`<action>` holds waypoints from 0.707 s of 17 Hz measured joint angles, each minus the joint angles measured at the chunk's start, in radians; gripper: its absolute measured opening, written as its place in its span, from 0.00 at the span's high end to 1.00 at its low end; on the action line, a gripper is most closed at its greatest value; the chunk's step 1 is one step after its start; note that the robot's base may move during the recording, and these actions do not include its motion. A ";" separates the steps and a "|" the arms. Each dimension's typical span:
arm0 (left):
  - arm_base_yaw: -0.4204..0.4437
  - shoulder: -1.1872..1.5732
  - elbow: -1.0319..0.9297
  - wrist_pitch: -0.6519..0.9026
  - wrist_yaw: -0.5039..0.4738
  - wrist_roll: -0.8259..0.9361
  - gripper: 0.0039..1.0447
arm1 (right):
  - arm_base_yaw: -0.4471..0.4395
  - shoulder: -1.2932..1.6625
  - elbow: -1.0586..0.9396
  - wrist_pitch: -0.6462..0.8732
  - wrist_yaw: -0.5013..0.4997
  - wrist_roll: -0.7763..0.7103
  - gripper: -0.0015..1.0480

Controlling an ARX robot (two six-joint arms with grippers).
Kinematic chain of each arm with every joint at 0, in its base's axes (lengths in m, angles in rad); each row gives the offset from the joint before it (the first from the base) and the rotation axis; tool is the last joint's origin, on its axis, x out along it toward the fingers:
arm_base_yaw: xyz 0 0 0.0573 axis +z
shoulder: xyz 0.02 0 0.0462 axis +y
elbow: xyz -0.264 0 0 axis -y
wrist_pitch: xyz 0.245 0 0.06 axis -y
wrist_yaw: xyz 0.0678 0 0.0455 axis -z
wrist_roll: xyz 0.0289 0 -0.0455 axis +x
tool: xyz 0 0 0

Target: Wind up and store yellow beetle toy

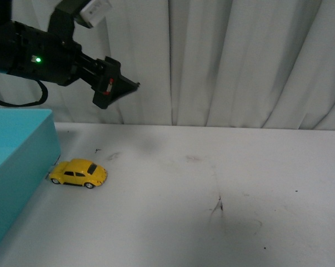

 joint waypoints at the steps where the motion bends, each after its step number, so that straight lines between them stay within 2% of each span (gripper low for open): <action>1: -0.016 0.022 0.045 -0.115 0.005 0.081 0.06 | 0.000 0.000 0.000 0.000 0.000 0.000 0.06; 3: -0.025 0.074 0.114 -0.294 -0.010 0.217 0.06 | 0.000 0.000 0.000 0.000 0.000 0.000 0.06; 6: -0.028 0.163 0.193 -0.513 -0.092 0.418 0.06 | 0.000 0.000 0.000 0.000 0.000 0.000 0.06; 9: -0.028 0.237 0.266 -0.678 -0.163 0.590 0.06 | 0.000 0.000 0.000 0.000 0.000 0.000 0.06; 12: -0.023 0.291 0.324 -0.745 -0.271 0.745 0.06 | 0.000 0.000 0.000 0.000 0.000 0.000 0.06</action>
